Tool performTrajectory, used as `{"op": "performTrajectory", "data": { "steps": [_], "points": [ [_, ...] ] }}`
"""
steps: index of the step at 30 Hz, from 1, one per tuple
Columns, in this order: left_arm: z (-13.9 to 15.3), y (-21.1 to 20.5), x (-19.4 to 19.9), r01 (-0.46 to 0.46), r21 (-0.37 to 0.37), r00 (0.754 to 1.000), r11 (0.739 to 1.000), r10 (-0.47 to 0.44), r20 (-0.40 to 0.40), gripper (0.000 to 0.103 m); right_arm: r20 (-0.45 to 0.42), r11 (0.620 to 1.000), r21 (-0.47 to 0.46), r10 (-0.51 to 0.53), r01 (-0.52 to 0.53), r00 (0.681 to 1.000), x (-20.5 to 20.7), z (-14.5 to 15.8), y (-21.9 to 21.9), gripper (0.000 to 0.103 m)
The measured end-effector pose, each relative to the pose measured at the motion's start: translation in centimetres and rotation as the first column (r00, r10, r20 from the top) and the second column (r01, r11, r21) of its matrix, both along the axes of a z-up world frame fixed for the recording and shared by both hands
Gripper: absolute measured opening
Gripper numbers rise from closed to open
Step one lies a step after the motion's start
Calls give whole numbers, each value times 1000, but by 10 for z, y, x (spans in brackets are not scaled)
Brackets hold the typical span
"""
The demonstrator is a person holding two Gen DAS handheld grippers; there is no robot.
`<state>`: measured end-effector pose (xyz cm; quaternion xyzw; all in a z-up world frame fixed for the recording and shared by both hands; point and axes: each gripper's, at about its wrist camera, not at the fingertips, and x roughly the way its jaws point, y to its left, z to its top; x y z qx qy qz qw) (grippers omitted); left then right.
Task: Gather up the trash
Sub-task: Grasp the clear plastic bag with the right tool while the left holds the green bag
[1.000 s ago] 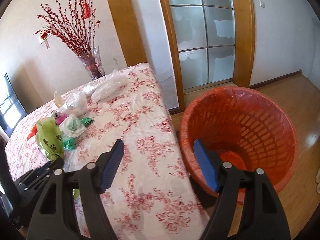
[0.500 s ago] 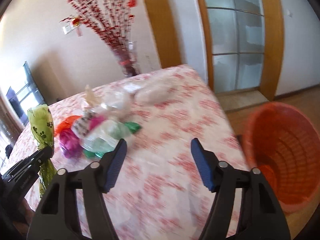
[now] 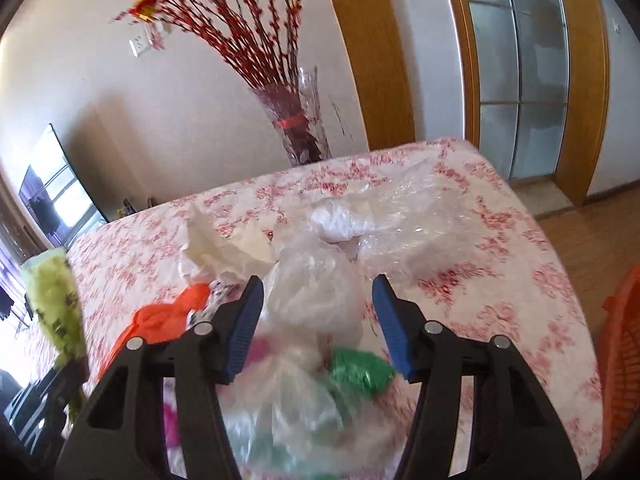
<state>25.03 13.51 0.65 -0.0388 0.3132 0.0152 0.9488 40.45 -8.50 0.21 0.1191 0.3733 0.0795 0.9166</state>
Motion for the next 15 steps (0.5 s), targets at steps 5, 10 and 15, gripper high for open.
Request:
{"op": "performTrajectory", "data": {
  "steps": [5,10,15],
  "points": [
    [-3,2,4,3,-5,1000,1000,-3,-13,17,-76,998,49,50,-46,996,16,-22,-2,33],
    [-5,1,5,13,-11,1000,1000,-13,-28,17,-71,997,44,68,-65,995,8,-28,-3,11],
    [-1,-7,0,27,-8,999,1000,-27,-26,17,-14,998,27,49,-48,999,-14,-14,-15,9]
  ]
}}
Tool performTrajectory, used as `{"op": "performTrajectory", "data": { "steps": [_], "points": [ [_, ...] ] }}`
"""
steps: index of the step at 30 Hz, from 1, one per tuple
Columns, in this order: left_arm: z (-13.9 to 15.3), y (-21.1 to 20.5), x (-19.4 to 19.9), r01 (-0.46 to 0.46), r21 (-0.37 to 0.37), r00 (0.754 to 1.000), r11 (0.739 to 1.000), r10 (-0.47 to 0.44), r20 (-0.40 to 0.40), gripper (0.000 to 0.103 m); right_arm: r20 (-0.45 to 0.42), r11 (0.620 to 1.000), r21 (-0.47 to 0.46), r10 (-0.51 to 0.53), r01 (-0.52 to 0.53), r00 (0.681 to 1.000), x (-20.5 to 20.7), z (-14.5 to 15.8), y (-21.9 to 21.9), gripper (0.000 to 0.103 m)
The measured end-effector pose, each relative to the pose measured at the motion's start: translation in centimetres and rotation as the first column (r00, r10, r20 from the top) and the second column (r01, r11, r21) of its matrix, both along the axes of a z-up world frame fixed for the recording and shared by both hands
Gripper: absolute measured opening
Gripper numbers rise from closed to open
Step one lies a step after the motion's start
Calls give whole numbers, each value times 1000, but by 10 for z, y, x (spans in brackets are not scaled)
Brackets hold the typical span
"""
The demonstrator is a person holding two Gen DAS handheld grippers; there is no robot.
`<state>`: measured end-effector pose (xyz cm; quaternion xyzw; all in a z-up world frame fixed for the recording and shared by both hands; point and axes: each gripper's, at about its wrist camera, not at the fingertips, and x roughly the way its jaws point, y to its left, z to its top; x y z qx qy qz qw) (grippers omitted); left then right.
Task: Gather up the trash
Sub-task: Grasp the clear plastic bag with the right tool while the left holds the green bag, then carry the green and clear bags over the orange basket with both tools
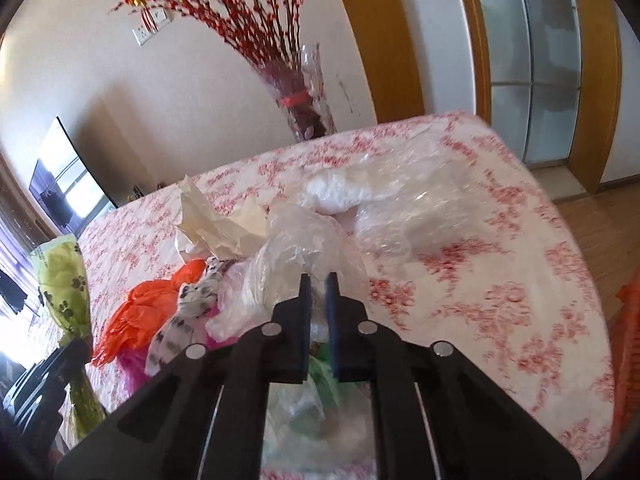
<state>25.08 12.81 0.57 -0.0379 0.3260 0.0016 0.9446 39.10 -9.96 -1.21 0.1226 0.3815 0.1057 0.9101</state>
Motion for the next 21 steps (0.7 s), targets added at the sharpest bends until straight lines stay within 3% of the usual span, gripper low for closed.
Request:
{"op": "performTrajectory", "data": {
  "steps": [13,21],
  "points": [
    [23,-65,-15,130,2,991,992,-130,34,17,137,986,-54,-147,156,980,-76,45,-80,8],
    [24,-122,-23,262,-33,965,965,-260,44,17,213,941,-79,-306,329,928,-138,60,-146,8]
  ]
}}
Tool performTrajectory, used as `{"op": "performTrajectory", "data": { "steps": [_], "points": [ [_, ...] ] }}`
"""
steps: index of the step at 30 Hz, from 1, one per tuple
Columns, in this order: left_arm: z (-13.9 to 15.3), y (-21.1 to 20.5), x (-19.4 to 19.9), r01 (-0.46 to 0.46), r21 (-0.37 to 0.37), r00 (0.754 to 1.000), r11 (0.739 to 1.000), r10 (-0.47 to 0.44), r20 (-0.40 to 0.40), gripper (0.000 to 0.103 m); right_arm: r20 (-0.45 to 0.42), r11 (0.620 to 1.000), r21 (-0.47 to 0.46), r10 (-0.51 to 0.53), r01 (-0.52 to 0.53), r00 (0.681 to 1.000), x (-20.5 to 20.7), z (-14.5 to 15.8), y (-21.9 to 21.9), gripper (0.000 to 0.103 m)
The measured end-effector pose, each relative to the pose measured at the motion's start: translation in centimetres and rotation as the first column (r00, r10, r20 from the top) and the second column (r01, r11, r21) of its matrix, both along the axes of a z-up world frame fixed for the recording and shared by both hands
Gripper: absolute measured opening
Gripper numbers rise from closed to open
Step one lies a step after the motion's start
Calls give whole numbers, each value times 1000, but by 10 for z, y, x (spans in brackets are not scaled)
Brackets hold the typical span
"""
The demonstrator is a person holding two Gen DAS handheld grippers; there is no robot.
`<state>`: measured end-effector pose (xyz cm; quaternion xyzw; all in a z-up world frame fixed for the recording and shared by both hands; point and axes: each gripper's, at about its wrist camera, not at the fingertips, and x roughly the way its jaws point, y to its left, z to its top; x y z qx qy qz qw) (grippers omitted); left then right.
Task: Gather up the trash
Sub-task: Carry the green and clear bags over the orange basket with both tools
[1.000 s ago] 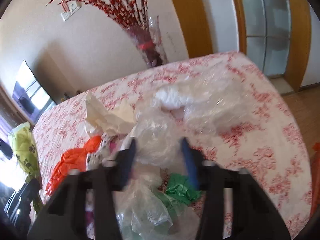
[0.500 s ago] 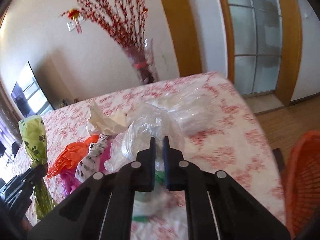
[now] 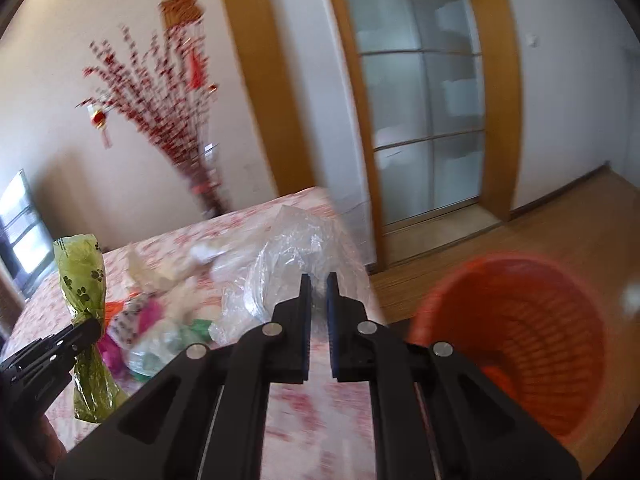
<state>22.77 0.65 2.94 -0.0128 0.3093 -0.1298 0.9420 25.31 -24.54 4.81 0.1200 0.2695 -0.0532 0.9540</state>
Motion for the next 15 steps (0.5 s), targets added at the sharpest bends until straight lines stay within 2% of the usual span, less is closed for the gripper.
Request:
{"op": "performTrajectory", "data": {
  "steps": [9,15],
  "points": [
    [-5,-81,-5,186,-39,982,982,-186,-7,17,71,968,-113,-215,222,974,-63,9,-63,8],
    [-9,-133,-1,282,-74,958,957,-285,-30,17,59,950,-112,-285,290,957,-80,2,-95,9]
  ]
}}
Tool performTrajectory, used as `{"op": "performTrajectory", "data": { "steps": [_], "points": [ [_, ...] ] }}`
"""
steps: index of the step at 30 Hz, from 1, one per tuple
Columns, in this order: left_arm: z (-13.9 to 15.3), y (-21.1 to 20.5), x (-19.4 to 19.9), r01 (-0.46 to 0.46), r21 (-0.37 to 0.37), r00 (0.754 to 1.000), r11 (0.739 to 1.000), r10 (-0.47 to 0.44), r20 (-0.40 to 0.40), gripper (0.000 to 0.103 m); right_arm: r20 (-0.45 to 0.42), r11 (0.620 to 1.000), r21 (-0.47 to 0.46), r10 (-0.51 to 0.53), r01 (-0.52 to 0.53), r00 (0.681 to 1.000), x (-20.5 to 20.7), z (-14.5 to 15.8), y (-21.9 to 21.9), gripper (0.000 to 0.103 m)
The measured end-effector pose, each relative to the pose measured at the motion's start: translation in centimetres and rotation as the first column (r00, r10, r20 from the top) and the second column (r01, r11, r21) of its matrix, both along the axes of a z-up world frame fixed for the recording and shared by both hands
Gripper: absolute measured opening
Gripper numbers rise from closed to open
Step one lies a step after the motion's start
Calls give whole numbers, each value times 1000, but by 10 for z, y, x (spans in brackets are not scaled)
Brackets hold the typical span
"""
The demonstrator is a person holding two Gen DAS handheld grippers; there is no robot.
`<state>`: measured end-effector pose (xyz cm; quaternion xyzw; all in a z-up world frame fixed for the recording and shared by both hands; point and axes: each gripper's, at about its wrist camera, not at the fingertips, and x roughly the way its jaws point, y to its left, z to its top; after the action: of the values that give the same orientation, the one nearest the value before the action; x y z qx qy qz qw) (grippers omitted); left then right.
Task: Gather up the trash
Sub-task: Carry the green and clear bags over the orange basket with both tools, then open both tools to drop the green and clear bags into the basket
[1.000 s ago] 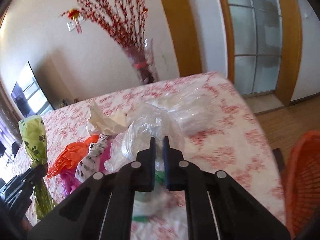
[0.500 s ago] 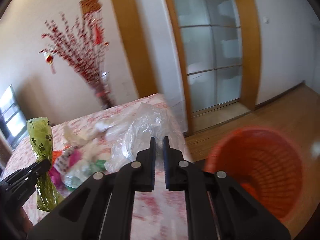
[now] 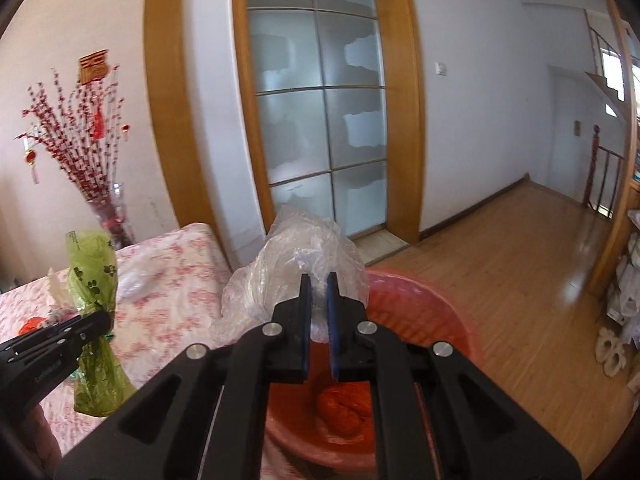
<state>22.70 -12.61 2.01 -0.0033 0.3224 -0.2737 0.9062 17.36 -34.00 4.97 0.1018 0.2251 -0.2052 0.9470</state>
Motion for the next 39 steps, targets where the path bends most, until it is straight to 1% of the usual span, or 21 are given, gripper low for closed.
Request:
{"op": "performTrajectory", "data": {
  "steps": [5,11,17,24,33,34,35,36,37,38,39],
  "points": [
    [-2,-44,-3,95,-5,995,995,-95,-5,17,-5,998,21,-59,59,998,-11,-10,-27,8],
    [-6,-78,-11,179,1,984,984,-179,-8,17,-14,993,52,-110,111,994,-20,-22,-55,8],
    [-16,-96,-14,212,17,977,977,-212,-24,17,-21,990,64,-125,126,992,-18,-31,-68,8],
    [-24,-113,-14,235,27,971,972,-233,-48,17,-29,988,71,-133,135,991,-18,-38,-75,9],
    [-35,-130,-11,254,34,965,967,-250,-81,18,-41,983,103,-148,152,988,-13,-46,-84,9],
    [-36,-131,-10,253,35,965,967,-249,-83,22,-41,983,107,-145,149,989,-12,-46,-85,10],
    [-38,-132,-9,252,38,965,967,-247,-89,29,-42,983,109,-144,148,989,-12,-47,-86,14],
    [-39,-133,-9,249,41,965,968,-244,-93,34,-43,983,112,-145,149,989,-12,-48,-87,14],
    [-41,-132,-8,242,45,967,969,-237,-96,44,-44,982,116,-147,151,988,-11,-49,-88,15],
    [-43,-131,-7,234,47,969,971,-229,-98,48,-46,981,120,-146,150,988,-11,-51,-89,19],
    [-44,-131,-6,229,50,969,972,-223,-102,49,-48,981,124,-142,147,989,-11,-51,-91,22]
  ]
}}
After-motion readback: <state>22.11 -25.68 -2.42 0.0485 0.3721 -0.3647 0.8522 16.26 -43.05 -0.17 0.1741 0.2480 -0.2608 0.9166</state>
